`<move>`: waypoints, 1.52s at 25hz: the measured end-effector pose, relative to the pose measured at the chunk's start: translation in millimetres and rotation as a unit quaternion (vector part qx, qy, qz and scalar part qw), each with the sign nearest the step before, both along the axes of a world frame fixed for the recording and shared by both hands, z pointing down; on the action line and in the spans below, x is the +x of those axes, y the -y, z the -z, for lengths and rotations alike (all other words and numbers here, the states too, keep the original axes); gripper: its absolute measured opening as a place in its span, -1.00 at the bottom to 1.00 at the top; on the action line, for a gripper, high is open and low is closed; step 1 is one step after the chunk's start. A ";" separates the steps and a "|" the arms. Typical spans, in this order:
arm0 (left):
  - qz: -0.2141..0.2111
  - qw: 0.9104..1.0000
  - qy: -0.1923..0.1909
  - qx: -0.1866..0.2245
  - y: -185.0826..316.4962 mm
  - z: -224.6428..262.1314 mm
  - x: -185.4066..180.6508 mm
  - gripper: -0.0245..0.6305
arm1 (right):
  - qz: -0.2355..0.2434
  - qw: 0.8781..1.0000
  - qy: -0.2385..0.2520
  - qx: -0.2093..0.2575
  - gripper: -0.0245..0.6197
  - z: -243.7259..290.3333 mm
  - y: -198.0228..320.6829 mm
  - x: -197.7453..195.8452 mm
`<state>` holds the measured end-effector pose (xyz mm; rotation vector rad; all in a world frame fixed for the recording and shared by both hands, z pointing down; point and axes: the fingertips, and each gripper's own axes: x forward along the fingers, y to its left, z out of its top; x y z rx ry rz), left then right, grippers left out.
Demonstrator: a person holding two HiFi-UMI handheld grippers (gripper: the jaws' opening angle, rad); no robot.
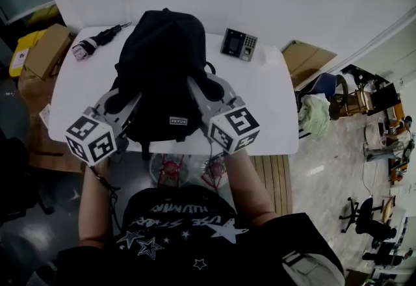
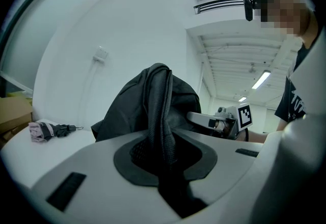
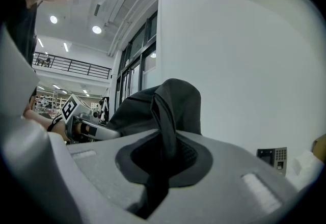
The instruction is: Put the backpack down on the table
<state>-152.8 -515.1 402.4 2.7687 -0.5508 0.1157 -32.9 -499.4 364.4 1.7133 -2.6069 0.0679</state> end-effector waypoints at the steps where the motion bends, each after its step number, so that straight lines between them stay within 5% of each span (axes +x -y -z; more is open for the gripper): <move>1: 0.002 1.000 0.000 0.000 -1.1 -0.6 -0.2 -0.77 | 0.000 1.000 0.001 0.002 -0.85 0.0 -1.4 -0.1; 12: 0.061 0.996 0.028 0.058 -16.9 -1.1 -6.7 -0.70 | 0.001 1.000 0.014 -0.010 -0.47 -1.6 -22.6 -1.2; 19: 0.130 0.988 0.032 0.076 -20.9 1.0 -13.3 -0.27 | 0.018 1.000 -0.003 -0.021 -0.23 -5.4 -38.3 -3.6; 31: 0.205 0.976 0.039 0.061 -36.4 -0.6 -22.4 0.43 | 0.037 0.999 0.009 -0.028 -0.20 -4.4 -66.1 13.3; 38: 0.238 0.967 0.066 0.057 -57.1 1.2 -32.4 0.44 | 0.056 0.997 0.020 -0.041 -0.20 -9.0 -85.3 22.9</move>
